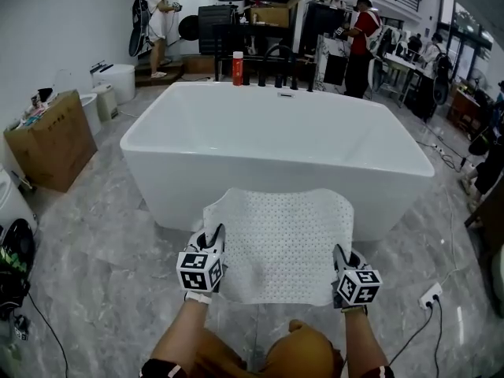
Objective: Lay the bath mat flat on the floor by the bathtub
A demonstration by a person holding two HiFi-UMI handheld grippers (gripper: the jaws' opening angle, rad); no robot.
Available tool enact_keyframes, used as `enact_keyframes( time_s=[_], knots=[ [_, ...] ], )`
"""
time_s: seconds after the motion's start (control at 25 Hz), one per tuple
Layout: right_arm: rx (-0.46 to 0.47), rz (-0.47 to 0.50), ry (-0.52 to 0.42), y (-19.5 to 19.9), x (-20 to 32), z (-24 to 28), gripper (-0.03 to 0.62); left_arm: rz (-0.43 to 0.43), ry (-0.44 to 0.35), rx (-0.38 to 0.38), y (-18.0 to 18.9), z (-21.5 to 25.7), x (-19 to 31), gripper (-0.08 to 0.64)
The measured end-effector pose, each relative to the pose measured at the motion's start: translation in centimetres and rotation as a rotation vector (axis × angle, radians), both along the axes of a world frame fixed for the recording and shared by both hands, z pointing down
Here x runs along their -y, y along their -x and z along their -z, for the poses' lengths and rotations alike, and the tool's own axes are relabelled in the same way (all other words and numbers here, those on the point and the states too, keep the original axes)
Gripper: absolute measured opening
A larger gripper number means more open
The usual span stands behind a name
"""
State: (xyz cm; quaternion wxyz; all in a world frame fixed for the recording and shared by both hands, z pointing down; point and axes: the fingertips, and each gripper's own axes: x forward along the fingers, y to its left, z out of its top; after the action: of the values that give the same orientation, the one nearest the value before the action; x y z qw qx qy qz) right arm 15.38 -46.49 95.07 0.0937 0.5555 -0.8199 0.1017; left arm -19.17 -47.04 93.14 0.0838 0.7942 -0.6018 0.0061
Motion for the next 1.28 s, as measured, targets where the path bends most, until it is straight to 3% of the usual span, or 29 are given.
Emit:
enact_keyframes(
  time_s=[0.56, 0.92, 1.28],
  knots=[
    [-0.020, 0.007, 0.060, -1.6, 2.1, -6.1, 0.049, 0.003, 0.079, 0.057, -1.3, -5.6, 1.9, 0.034],
    [-0.024, 0.006, 0.114, -3.0, 3.3, -11.8, 0.049, -0.013, 0.148, 0.060, -3.4, -10.7, 2.8, 0.034],
    [-0.025, -0.007, 0.202, -4.2, 3.8, -19.2, 0.049, -0.029, 0.238, 0.119, -5.3, -16.1, 4.3, 0.034]
  ],
)
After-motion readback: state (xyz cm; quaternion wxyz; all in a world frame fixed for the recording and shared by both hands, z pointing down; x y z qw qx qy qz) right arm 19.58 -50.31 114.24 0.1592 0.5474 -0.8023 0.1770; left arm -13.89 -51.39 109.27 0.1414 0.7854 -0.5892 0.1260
